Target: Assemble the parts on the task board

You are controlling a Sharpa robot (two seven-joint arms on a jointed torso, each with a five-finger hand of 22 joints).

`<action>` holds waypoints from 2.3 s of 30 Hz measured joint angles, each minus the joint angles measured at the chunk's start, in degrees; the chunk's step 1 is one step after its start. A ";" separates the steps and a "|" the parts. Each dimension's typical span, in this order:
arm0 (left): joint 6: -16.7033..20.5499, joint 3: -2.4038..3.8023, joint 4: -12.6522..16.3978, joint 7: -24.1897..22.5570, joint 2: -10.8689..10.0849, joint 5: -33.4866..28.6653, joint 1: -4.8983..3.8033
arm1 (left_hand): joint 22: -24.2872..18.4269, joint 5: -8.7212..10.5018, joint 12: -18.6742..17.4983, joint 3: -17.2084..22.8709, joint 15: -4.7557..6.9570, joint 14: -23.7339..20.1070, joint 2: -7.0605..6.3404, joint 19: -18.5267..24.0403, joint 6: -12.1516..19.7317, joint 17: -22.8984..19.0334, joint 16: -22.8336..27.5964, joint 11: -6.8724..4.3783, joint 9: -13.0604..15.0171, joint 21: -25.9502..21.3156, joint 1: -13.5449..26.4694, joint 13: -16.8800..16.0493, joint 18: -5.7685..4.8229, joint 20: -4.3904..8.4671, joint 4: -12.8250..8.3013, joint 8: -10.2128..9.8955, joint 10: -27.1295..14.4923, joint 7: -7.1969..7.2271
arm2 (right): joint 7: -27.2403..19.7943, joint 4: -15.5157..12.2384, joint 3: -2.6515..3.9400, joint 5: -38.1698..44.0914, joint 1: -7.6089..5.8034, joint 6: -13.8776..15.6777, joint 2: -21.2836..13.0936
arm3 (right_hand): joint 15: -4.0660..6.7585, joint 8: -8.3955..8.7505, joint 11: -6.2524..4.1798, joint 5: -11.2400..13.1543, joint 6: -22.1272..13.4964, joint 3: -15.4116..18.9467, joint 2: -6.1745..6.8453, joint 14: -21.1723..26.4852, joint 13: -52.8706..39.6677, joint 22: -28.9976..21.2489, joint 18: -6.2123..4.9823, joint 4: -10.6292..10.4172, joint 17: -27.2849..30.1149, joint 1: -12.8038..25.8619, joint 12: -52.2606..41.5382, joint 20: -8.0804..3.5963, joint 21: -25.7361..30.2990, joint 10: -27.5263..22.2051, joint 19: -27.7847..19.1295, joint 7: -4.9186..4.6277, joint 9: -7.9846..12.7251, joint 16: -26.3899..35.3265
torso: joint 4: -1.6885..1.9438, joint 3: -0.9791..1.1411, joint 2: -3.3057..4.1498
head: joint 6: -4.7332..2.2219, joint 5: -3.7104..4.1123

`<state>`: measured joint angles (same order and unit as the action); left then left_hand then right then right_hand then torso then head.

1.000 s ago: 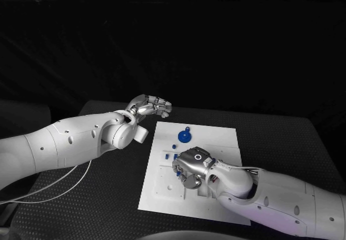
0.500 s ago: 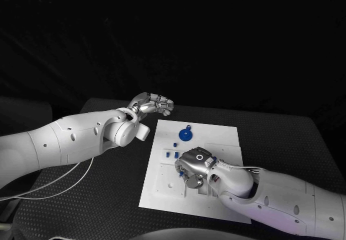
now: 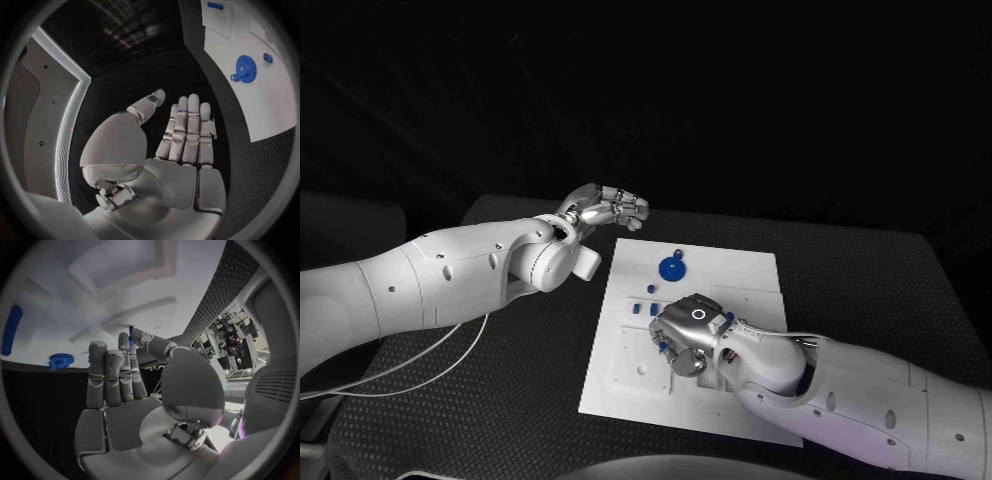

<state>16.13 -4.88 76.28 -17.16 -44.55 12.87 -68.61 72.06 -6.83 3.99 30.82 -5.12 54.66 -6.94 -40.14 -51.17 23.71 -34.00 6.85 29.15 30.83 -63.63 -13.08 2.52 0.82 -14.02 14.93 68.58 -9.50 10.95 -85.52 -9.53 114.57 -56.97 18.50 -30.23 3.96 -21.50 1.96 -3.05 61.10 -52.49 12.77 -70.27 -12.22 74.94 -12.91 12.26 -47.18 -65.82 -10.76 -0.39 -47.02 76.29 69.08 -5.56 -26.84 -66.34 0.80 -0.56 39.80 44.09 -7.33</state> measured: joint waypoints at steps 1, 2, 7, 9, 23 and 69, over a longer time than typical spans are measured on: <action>0.00 0.00 0.00 0.00 0.00 0.00 0.00 | 0.00 0.00 0.00 0.00 0.00 0.00 0.00 0.00 0.00 0.02 0.06 0.00 0.00 0.00 0.00 0.00 0.00 0.00 0.00 0.00 0.00 0.00 | -0.01 -0.02 0.00 0.00 0.02 0.00 0.04 | -0.07 0.00 0.00 0.00 0.00 0.00 0.07 -0.07 0.00 0.00 0.00 0.00 0.00 0.07 0.00 0.00 0.00 0.00 0.00 0.00 0.01 0.00 | 0.01 0.00 0.00 | 0.04 -0.01; 0.00 0.00 0.00 0.00 0.00 -0.01 0.00 | 0.00 0.00 0.00 0.00 0.00 0.00 0.00 0.00 0.00 0.03 0.06 0.00 0.00 0.00 0.00 0.00 0.00 0.00 0.00 0.00 0.00 0.00 | -0.02 -0.03 -0.01 0.01 0.05 0.00 0.07 | -0.07 0.00 0.00 0.00 0.00 0.00 0.07 -0.07 -0.01 0.00 0.00 0.00 0.00 0.07 0.00 0.00 0.00 0.00 0.00 0.00 0.01 0.00 | 0.01 0.00 0.00 | 0.07 -0.01; 0.00 0.00 0.01 0.00 0.01 -0.03 0.00 | 0.00 0.00 0.00 0.00 0.00 0.00 0.00 0.00 0.00 0.02 0.06 0.00 0.00 -0.23 0.00 0.02 -0.01 0.00 0.00 0.00 0.00 0.00 | -0.04 0.00 -0.18 0.01 0.23 -0.04 0.16 | -0.07 0.06 -0.01 0.00 -0.01 0.00 0.07 -0.07 -0.03 0.00 0.00 0.00 0.01 0.07 0.00 0.01 0.00 -0.01 0.00 0.00 0.02 0.00 | 0.01 -0.02 0.00 | 0.16 -0.04; 0.00 0.00 0.01 0.00 0.01 -0.03 0.00 | 0.02 0.00 0.00 0.00 0.00 0.00 0.00 0.00 0.00 0.02 0.06 0.00 0.00 -0.23 0.00 0.05 -0.01 0.00 0.00 0.00 0.00 0.00 | -0.04 0.01 -0.17 0.01 0.22 -0.04 0.16 | -0.07 0.06 -0.01 0.00 -0.01 0.01 0.07 -0.07 -0.03 0.00 0.00 0.00 0.00 0.07 0.00 0.01 0.00 -0.01 -0.01 0.01 0.02 0.00 | 0.02 -0.03 -0.01 | 0.20 -0.04; -0.01 0.00 0.02 0.00 0.00 -0.06 -0.01 | 0.04 0.00 0.00 0.00 0.00 0.00 0.00 0.00 0.00 0.12 0.06 0.00 0.00 -0.23 0.00 0.04 -0.01 0.00 0.00 0.00 0.00 0.00 | -0.03 0.26 -0.36 -0.04 0.26 -0.23 0.22 | -0.07 0.27 -0.02 0.00 -0.05 -0.09 -0.18 -0.07 -0.04 0.00 0.01 0.24 -0.05 0.31 0.00 -0.03 0.00 -0.02 0.04 0.04 -0.02 0.00 | -0.03 -0.03 -0.02 | 0.44 -0.07; -0.05 0.00 -0.14 0.07 -0.48 -0.10 -0.01 | 0.11 0.00 0.00 0.00 0.00 0.00 0.00 0.00 0.00 0.33 0.50 0.21 -0.04 -0.44 0.00 0.13 -0.02 0.00 0.00 0.00 -0.21 0.00 | 1.37 -6.82 0.77 -1.61 -2.69 6.32 -7.17 | -3.57 4.58 2.65 -0.02 -8.82 6.32 4.35 1.79 3.38 0.00 1.52 3.46 0.49 4.20 6.85 -0.02 1.44 -8.85 -2.28 -3.68 1.95 1.94 | -0.12 0.07 -0.04 | -0.36 0.73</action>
<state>16.09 -4.88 76.14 -17.09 -45.03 12.77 -68.62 72.17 -6.83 3.99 30.82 -5.12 54.66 -6.94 -40.15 -51.17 24.04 -33.49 7.06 29.11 30.38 -63.63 -12.95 2.50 0.82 -14.02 14.93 68.36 -9.50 12.32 -92.33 -8.76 112.96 -59.66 24.82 -37.39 0.39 -16.91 4.61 -3.06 52.28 -46.17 17.12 -68.49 -8.84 74.93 -11.39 15.72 -46.70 -61.62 -3.91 -0.41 -45.59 67.45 66.79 -9.25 -24.89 -64.40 0.68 -0.49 39.76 43.73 -6.60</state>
